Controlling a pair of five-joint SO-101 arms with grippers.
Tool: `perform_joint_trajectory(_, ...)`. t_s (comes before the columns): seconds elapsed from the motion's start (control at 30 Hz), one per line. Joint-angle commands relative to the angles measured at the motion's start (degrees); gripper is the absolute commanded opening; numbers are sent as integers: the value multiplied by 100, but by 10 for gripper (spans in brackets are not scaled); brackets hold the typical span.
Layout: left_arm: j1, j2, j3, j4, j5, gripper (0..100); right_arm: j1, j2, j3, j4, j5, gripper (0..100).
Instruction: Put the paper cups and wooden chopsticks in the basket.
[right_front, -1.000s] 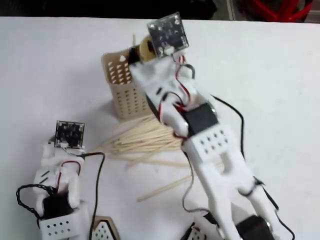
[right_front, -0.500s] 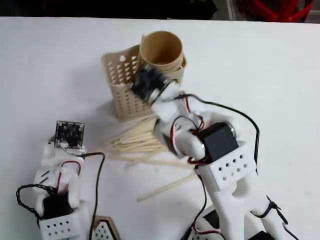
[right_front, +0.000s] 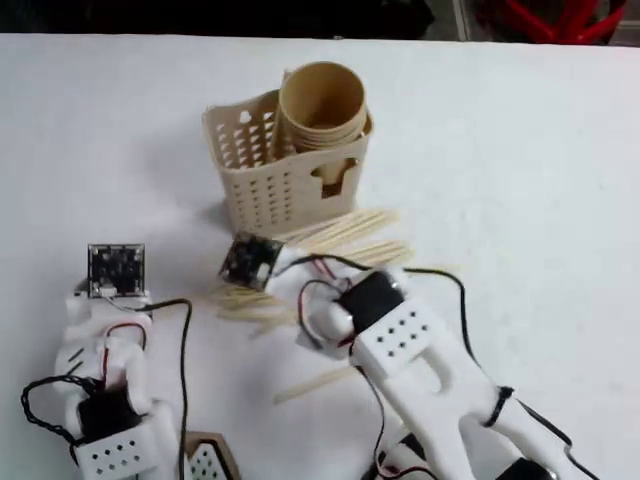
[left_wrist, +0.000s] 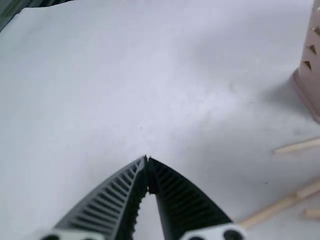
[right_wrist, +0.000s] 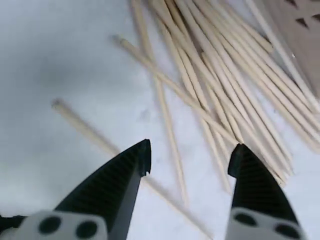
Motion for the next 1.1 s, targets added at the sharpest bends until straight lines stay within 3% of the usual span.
perform_joint_trajectory(0.0,-57,-57,-255,9,-18,24,-154,549,-79,-338,44,261)
perform_joint_trajectory(0.47,-48,-57,-237,-18,-26,24,-145,3327,-1705,-347,53,262)
perform_joint_trajectory(1.07,-31,-57,-220,-18,-26,24,338,4725,-2259,-1007,62,239)
